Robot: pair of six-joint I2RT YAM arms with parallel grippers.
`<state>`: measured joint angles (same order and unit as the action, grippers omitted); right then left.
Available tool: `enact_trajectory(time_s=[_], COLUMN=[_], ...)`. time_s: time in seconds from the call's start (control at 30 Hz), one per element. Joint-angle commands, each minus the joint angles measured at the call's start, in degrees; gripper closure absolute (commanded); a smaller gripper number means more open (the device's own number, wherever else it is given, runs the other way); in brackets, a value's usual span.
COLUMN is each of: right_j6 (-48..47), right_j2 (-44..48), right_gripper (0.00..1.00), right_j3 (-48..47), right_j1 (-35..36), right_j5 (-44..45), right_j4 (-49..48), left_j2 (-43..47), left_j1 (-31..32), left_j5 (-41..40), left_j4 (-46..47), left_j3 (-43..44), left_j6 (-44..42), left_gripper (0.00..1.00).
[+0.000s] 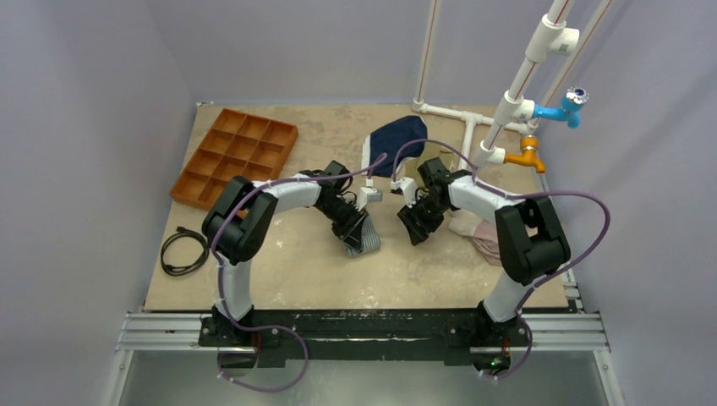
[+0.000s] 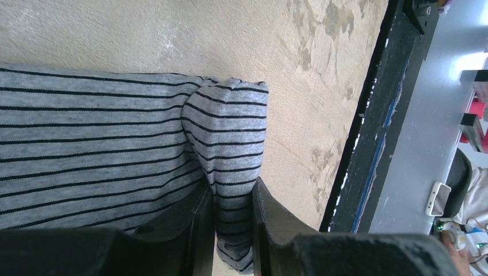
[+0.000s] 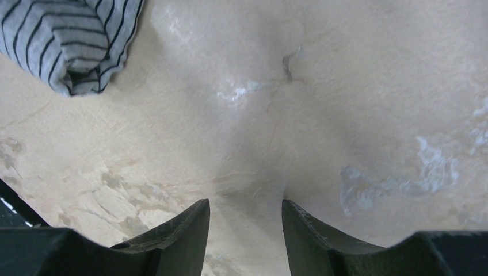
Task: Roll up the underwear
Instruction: Roll the underwear to the center of the board.
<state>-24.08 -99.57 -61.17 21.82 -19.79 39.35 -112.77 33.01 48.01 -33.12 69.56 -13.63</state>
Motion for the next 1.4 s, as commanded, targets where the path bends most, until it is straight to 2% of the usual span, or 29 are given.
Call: enact_trajectory(time_s=[0.0, 0.37, 0.53, 0.8, 0.97, 1.37], right_j6=[-2.2, -9.6, -10.7, -13.4, -16.0, -21.6], right_j2=[6.5, 22.4, 25.1, 22.7, 18.7, 10.1], right_gripper=[0.51, 0.5, 0.44, 0.41, 0.41, 0.4], right_j3=[3.8, 10.5, 10.6, 11.1, 10.5, 8.9], right_j1=[-0.1, 0.0, 1.8, 15.0, 20.5, 27.0], right_j5=[0.9, -8.6, -9.2, 1.1, 4.4, 10.5], right_j4=[-3.4, -9.9, -14.2, -21.2, -23.7, -29.0], left_j2=[-2.6, -13.5, -16.7, -21.5, -23.1, -24.5], left_j1=[-0.5, -5.5, -6.3, -7.3, -7.6, -7.6], left_j5=[1.6, 14.1, 17.1, 20.1, 20.2, 20.2], left_j4=[-1.7, -13.8, -17.5, -22.9, -25.0, -26.8], left_j3=[2.2, 12.8, 15.9, 20.2, 21.7, 23.1], left_j6=[0.6, 0.9, 0.4, -0.4, -0.4, -0.7], left_gripper=[1.0, 1.0, 1.0, 1.0, 1.0, 1.0])
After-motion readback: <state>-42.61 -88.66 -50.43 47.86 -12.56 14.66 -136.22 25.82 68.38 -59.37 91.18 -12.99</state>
